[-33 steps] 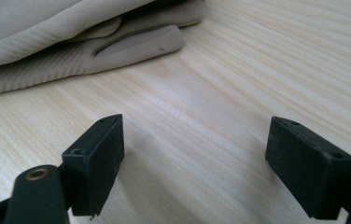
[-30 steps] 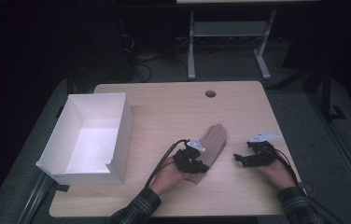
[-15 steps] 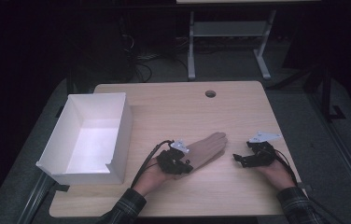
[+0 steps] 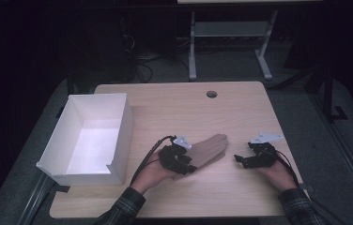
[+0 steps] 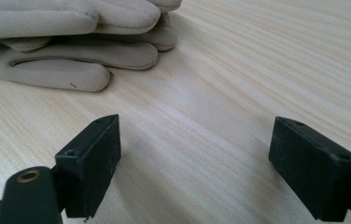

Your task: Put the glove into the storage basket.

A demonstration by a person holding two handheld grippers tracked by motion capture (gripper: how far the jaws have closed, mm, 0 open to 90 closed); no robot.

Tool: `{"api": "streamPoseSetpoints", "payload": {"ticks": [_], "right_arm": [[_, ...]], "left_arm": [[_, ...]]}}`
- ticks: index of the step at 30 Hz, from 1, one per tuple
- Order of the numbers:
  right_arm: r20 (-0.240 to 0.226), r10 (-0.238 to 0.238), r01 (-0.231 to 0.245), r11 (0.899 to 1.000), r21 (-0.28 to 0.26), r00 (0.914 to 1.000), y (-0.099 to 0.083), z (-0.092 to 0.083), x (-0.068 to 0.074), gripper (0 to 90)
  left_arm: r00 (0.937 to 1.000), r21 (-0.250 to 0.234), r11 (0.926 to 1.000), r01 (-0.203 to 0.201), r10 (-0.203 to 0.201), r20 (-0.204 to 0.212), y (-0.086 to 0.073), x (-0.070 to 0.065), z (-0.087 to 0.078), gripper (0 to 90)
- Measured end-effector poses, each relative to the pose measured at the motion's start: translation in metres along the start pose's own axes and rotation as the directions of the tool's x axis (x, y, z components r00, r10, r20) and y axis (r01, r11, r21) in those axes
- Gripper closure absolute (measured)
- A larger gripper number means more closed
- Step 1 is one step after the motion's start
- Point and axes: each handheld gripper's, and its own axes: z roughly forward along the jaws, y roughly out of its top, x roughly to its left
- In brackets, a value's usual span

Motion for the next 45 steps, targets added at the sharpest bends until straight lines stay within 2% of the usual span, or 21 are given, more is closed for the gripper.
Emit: {"api": "streamPoseSetpoints", "payload": {"ticks": [2, 6, 7, 9, 12, 13, 17, 21, 27, 30, 33, 38, 39, 41, 44, 45], "right_arm": [[0.0, 0.0, 0.0, 1.0, 0.0, 1.0, 0.0, 0.0, 0.0, 16.1], [-0.004, 0.003, -0.003, 1.0, -0.003, 1.0, 0.0, 0.0, 0.0, 16.1], [-0.004, 0.003, -0.003, 1.0, -0.003, 1.0, 0.0, 0.0, 0.0, 16.1], [-0.004, 0.003, -0.003, 1.0, -0.003, 1.0, 0.0, 0.0, 0.0, 16.1], [-0.003, 0.003, -0.003, 1.0, -0.003, 1.0, 0.0, 0.0, 0.0, 16.1], [-0.004, 0.003, -0.003, 1.0, -0.003, 1.0, 0.0, 0.0, 0.0, 16.1], [-0.004, 0.003, -0.003, 1.0, -0.003, 1.0, 0.0, 0.0, 0.0, 16.1], [-0.004, 0.004, -0.004, 1.0, -0.002, 1.0, 0.0, 0.0, 0.0, 16.1], [-0.004, 0.003, -0.003, 1.0, -0.002, 1.0, 0.0, 0.0, 0.0, 16.1], [-0.004, 0.002, -0.002, 1.0, -0.002, 1.0, 0.0, 0.0, 0.0, 16.1], [-0.004, 0.003, -0.003, 1.0, -0.002, 1.0, 0.0, 0.0, 0.0, 16.1], [-0.004, 0.003, -0.003, 1.0, -0.002, 1.0, 0.0, 0.0, 0.0, 16.1], [-0.004, 0.003, -0.003, 1.0, -0.002, 1.0, 0.0, 0.0, 0.0, 16.1], [-0.004, 0.003, -0.003, 1.0, -0.002, 1.0, 0.0, 0.0, 0.0, 16.1], [-0.002, -0.002, 0.002, 1.0, -0.001, 1.0, 0.0, 0.0, 0.0, 16.1], [-0.003, 0.002, -0.002, 1.0, -0.002, 1.0, 0.0, 0.0, 0.0, 16.1]], "left_arm": [[0.9998, 0.001, 0.9998, -0.018, 0.018, -0.008, 0.005, 0.003, 0.0, 42.1], [0.9989, -0.012, 0.9995, -0.029, 0.029, -0.037, 0.013, 0.008, 0.001, 33.2], [0.998, -0.009, 0.9991, -0.042, 0.042, -0.047, 0.018, 0.011, 0.004, 30.0], [0.9979, -0.018, 0.999, -0.04, 0.039, -0.052, 0.023, 0.013, 0.009, 26.5], [0.9973, -0.008, 0.9987, -0.05, 0.049, -0.055, 0.028, 0.015, 0.013, 20.3], [0.996, 0.0, 0.9982, -0.06, 0.06, -0.066, 0.032, 0.017, 0.02, 18.6], [0.9963, -0.001, 0.9987, -0.05, 0.05, -0.069, 0.035, 0.022, 0.026, 18.3], [0.9968, 0.019, 0.999, -0.04, 0.041, -0.068, 0.033, 0.029, 0.033, 18.1], [0.9975, 0.035, 0.9991, -0.025, 0.027, -0.066, 0.028, 0.029, 0.042, 15.1], [0.9968, 0.057, 0.9977, -0.037, 0.041, -0.069, 0.027, 0.027, 0.046, 14.3], [0.994, 0.094, 0.9934, -0.066, 0.074, -0.081, 0.026, 0.025, 0.051, 14.3], [0.9934, 0.084, 0.9945, -0.064, 0.071, -0.09, 0.024, 0.023, 0.053, 14.3], [0.9925, 0.094, 0.9927, -0.075, 0.083, -0.089, 0.023, 0.023, 0.053, 14.3], [0.9928, 0.079, 0.9947, -0.066, 0.074, -0.094, 0.022, 0.021, 0.055, 14.4], [0.9932, 0.082, 0.9934, -0.08, 0.087, -0.077, 0.023, 0.021, 0.053, 20.7], [0.9921, 0.098, 0.9907, -0.095, 0.102, -0.073, 0.023, 0.021, 0.051, 23.3]]}}
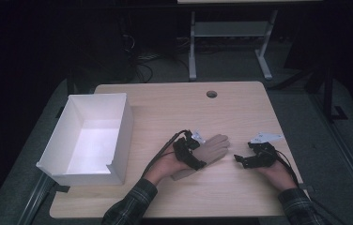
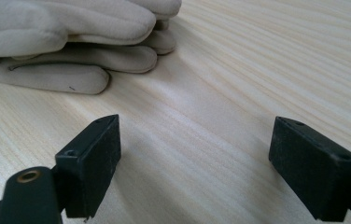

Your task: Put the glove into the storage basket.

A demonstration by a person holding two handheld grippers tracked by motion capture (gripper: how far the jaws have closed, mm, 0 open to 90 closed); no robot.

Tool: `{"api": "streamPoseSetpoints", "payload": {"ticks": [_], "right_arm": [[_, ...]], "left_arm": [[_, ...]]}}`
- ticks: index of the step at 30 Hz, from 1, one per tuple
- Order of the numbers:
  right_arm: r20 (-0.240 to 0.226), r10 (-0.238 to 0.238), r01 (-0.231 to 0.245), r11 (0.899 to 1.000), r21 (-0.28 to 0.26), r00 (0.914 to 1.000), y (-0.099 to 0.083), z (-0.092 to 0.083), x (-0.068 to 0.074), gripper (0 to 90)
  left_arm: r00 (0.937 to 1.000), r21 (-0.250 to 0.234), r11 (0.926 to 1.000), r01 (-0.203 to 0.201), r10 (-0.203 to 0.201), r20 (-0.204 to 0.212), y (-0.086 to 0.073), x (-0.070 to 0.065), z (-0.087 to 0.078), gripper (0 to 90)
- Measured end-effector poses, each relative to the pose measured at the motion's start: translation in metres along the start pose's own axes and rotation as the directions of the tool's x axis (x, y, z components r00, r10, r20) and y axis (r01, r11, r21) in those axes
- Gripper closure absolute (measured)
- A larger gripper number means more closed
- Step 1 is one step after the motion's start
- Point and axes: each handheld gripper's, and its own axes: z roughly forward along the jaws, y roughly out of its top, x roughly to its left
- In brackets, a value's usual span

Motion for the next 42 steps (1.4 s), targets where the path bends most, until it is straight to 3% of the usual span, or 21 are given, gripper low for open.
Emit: {"api": "streamPoseSetpoints", "payload": {"ticks": [4, 9, 12, 23, 29, 32, 42], "right_arm": [[0.001, -0.005, 0.005, 1.0, 0.001, 1.0, 0.0, 0.0, 0.0, 16.1], [0.001, -0.006, 0.006, 1.0, 0.0, 1.0, 0.0, 0.0, 0.0, 16.1], [0.001, -0.006, 0.006, 1.0, 0.0, 1.0, 0.0, 0.0, 0.0, 16.1], [0.002, -0.006, 0.006, 1.0, 0.003, 1.0, 0.0, 0.0, 0.0, 16.1], [0.001, -0.006, 0.006, 1.0, 0.001, 1.0, 0.0, 0.0, 0.0, 15.9], [0.001, -0.007, 0.007, 1.0, 0.003, 1.0, 0.0, 0.0, 0.0, 15.7], [-0.002, -0.007, 0.007, 1.0, 0.002, 1.0, 0.0, 0.0, 0.0, 15.3]], "left_arm": [[0.9997, 0.003, 0.9999, -0.015, 0.015, 0.019, 0.001, -0.003, -0.002, 35.1], [0.9965, -0.006, 1.0, 0.0, 0.001, 0.083, 0.001, -0.005, -0.004, 60.5], [0.995, -0.004, 0.9999, 0.01, -0.01, 0.099, 0.001, -0.005, -0.004, 66.6], [0.9906, -0.023, 0.9979, 0.061, -0.058, 0.124, 0.001, 0.0, -0.01, 69.3], [0.9897, -0.04, 0.9959, 0.081, -0.076, 0.122, 0.004, 0.001, -0.024, 69.3], [0.9923, -0.05, 0.9957, 0.079, -0.073, 0.1, 0.008, 0.001, -0.035, 69.3], [0.9911, -0.081, 0.9889, 0.125, -0.12, 0.057, 0.017, 0.007, -0.071, 69.2]]}}
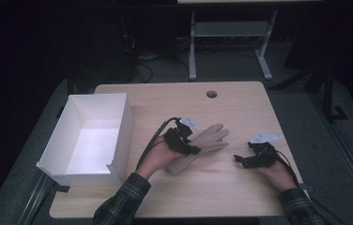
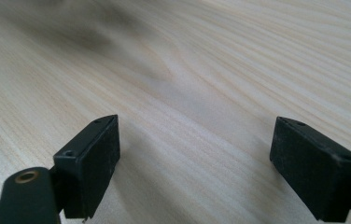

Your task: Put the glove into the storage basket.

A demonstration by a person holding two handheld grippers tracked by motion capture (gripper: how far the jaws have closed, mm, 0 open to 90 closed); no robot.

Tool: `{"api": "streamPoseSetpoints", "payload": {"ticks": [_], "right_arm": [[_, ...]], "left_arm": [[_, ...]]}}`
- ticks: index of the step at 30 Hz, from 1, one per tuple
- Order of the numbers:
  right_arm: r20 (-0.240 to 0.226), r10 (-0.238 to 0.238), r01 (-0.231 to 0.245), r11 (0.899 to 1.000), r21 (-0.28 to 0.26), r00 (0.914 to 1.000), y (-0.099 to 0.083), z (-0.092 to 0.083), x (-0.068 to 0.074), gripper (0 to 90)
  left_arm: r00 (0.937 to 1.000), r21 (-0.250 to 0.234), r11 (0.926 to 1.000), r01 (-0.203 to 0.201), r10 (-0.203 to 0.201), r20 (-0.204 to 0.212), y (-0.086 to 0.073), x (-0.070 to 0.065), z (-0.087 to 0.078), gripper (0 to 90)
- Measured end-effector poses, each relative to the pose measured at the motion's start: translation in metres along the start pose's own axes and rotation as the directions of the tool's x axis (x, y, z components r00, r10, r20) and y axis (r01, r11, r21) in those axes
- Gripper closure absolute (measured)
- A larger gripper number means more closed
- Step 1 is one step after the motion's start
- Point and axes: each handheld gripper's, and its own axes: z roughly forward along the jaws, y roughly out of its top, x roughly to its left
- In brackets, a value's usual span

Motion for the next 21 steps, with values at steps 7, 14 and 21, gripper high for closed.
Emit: {"api": "streamPoseSetpoints", "payload": {"ticks": [7, 14, 21], "right_arm": [[-0.001, -0.001, 0.001, 1.0, -0.001, 1.0, 0.0, 0.0, 0.0, 15.2], [-0.001, 0.003, -0.003, 1.0, -0.003, 1.0, 0.0, 0.0, 0.0, 15.2], [-0.002, 0.002, -0.002, 1.0, -0.001, 1.0, 0.0, 0.0, 0.0, 15.2]], "left_arm": [[0.9993, -0.015, 0.9997, 0.019, -0.02, -0.031, 0.008, 0.003, -0.024, 69.2], [0.9963, -0.03, 0.9989, 0.036, -0.038, -0.078, 0.016, 0.013, -0.065, 69.2], [0.9903, -0.043, 0.997, 0.065, -0.07, -0.12, 0.019, 0.021, -0.101, 69.2]]}}
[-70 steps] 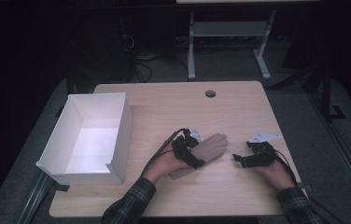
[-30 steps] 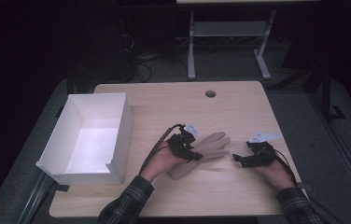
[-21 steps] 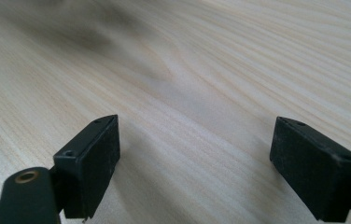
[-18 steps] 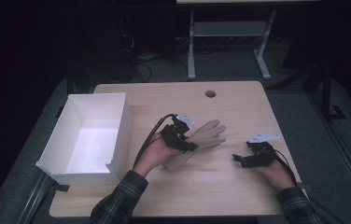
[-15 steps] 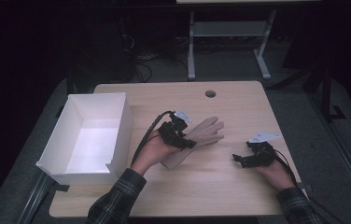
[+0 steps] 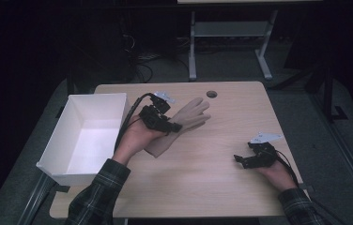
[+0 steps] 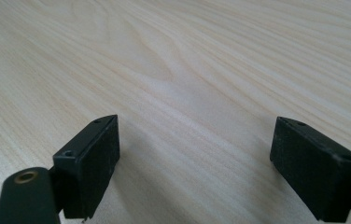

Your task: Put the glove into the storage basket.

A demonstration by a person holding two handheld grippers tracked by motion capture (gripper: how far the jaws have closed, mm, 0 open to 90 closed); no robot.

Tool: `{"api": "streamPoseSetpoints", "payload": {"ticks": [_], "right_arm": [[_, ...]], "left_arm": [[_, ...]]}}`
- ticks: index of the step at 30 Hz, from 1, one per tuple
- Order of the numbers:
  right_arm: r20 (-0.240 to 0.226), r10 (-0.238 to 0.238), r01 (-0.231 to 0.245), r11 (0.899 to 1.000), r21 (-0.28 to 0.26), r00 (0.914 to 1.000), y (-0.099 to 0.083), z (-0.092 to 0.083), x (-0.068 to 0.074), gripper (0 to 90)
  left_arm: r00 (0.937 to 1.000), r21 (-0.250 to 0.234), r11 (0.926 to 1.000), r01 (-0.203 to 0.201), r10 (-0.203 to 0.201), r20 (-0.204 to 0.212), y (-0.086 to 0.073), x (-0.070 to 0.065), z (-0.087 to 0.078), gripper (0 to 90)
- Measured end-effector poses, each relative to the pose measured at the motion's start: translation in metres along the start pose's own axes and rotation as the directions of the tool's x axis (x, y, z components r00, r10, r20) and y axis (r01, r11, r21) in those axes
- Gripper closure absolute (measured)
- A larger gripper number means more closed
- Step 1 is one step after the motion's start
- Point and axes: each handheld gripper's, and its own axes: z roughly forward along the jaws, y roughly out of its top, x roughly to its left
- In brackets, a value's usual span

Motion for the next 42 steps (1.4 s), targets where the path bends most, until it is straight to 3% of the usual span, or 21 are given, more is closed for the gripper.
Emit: {"api": "streamPoseSetpoints", "payload": {"ticks": [7, 11, 16, 26, 30, 33, 34, 36, 42], "right_arm": [[0.001, -0.003, 0.003, 1.0, 0.001, 1.0, 0.0, 0.0, 0.0, 15.2], [0.001, -0.003, 0.003, 1.0, 0.001, 1.0, 0.0, 0.0, 0.0, 15.2], [0.001, -0.003, 0.003, 1.0, 0.0, 1.0, 0.0, 0.0, 0.0, 15.2], [0.001, -0.002, 0.002, 1.0, 0.0, 1.0, 0.0, 0.0, 0.0, 15.2], [0.001, -0.003, 0.003, 1.0, 0.0, 1.0, 0.0, 0.0, 0.0, 15.2], [0.001, -0.003, 0.003, 1.0, 0.001, 1.0, 0.0, 0.0, 0.0, 15.2], [0.001, -0.003, 0.003, 1.0, 0.001, 1.0, 0.0, 0.0, 0.0, 15.2], [0.001, -0.003, 0.003, 1.0, 0.0, 1.0, 0.0, 0.0, 0.0, 15.2], [0.002, -0.002, 0.002, 1.0, 0.0, 1.0, 0.0, 0.0, 0.0, 15.1]], "left_arm": [[0.9981, -0.02, 0.9991, 0.036, -0.037, -0.049, -0.003, 0.013, -0.031, 69.2], [0.9933, -0.05, 0.9963, 0.071, -0.075, -0.088, -0.011, 0.023, -0.054, 69.1], [0.9888, -0.066, 0.9936, 0.091, -0.098, -0.112, -0.018, 0.031, -0.071, 69.1], [0.9657, -0.108, 0.9818, 0.156, -0.175, -0.192, -0.047, 0.053, -0.103, 69.1], [0.9534, -0.123, 0.9755, 0.182, -0.206, -0.22, -0.059, 0.062, -0.112, 69.2], [0.94, -0.133, 0.9698, 0.204, -0.232, -0.25, -0.069, 0.068, -0.118, 69.2], [0.94, -0.133, 0.9698, 0.204, -0.232, -0.25, -0.069, 0.068, -0.118, 69.1], [0.9246, -0.143, 0.9631, 0.228, -0.26, -0.278, -0.079, 0.074, -0.124, 69.1], [0.8898, -0.156, 0.9457, 0.285, -0.322, -0.324, -0.102, 0.087, -0.129, 69.2]]}}
